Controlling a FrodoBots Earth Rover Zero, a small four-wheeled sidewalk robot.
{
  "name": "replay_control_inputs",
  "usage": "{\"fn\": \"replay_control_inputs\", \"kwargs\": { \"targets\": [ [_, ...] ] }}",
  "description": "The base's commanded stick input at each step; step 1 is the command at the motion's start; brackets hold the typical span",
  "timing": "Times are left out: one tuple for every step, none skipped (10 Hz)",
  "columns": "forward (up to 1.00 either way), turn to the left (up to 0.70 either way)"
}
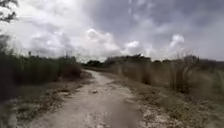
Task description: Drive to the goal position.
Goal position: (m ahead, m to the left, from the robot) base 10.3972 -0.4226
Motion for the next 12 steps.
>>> {"fn": "replay_control_inputs", "kwargs": {
  "targets": [
    [0.7,0.0],
    [0.7,0.0],
    [0.7,0.0],
    [0.7,0.33],
    [0.7,0.35],
    [0.7,0.35],
    [0.7,0.3],
    [0.7,0.0],
    [0.7,0.0],
    [0.7,0.0],
    [0.7,0.0],
    [0.7,0.35]
  ]
}}
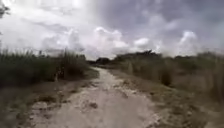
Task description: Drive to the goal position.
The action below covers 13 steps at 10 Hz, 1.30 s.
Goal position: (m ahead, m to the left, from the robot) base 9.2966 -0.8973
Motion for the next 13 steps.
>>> {"fn": "replay_control_inputs", "kwargs": {
  "targets": [
    [0.7,0.31],
    [0.7,0.04],
    [0.7,0.0],
    [0.7,0.0],
    [0.7,0.0],
    [0.7,0.0],
    [0.7,0.0],
    [0.7,0.0],
    [0.7,0.0],
    [0.7,0.0],
    [0.7,0.0],
    [0.7,0.0],
    [0.7,0.0]
  ]
}}
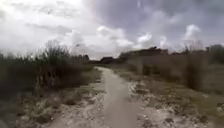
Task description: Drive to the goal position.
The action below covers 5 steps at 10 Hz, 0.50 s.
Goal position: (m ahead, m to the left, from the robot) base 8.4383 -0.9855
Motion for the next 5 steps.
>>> {"fn": "replay_control_inputs", "kwargs": {
  "targets": [
    [0.7,0.0],
    [0.7,0.0],
    [0.7,0.0],
    [0.7,0.0],
    [0.7,0.0]
  ]
}}
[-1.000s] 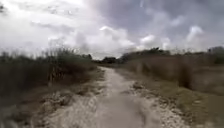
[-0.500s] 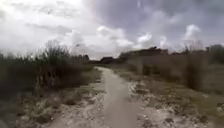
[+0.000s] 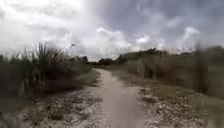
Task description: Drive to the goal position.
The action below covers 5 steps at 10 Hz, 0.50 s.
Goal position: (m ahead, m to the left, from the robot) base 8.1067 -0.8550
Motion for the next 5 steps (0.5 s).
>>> {"fn": "replay_control_inputs", "kwargs": {
  "targets": [
    [0.7,0.0],
    [0.7,0.0],
    [0.7,0.0],
    [0.7,0.0],
    [0.7,0.0]
  ]
}}
